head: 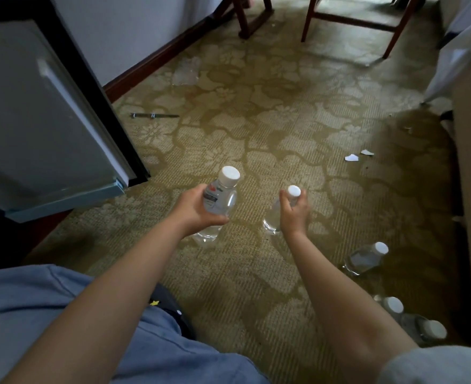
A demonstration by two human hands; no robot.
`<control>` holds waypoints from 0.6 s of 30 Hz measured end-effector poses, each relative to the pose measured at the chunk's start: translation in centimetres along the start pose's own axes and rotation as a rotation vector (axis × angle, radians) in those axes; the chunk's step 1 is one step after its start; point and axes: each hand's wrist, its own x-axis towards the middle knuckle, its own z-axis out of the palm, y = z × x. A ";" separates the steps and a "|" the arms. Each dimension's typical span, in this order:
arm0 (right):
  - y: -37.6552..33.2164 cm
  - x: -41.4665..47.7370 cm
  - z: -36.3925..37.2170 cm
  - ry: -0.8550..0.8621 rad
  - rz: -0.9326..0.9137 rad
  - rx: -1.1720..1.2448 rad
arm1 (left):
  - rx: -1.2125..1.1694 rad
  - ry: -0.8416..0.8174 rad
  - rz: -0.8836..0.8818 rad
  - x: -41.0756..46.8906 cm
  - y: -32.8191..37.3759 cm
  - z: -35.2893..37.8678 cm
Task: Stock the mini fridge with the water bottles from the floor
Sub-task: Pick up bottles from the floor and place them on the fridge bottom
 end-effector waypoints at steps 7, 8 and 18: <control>-9.6 -1.1 2.3 -0.071 -0.226 0.195 | 0.016 0.243 0.070 -1.2 0.7 -3.6; -10.7 -1.2 2.7 -0.080 -0.250 0.221 | 0.011 0.269 0.075 -1.2 0.9 -4.2; -22.7 -7.6 8.0 -0.314 -0.489 0.396 | -0.192 0.597 0.054 -5.7 -0.3 -15.1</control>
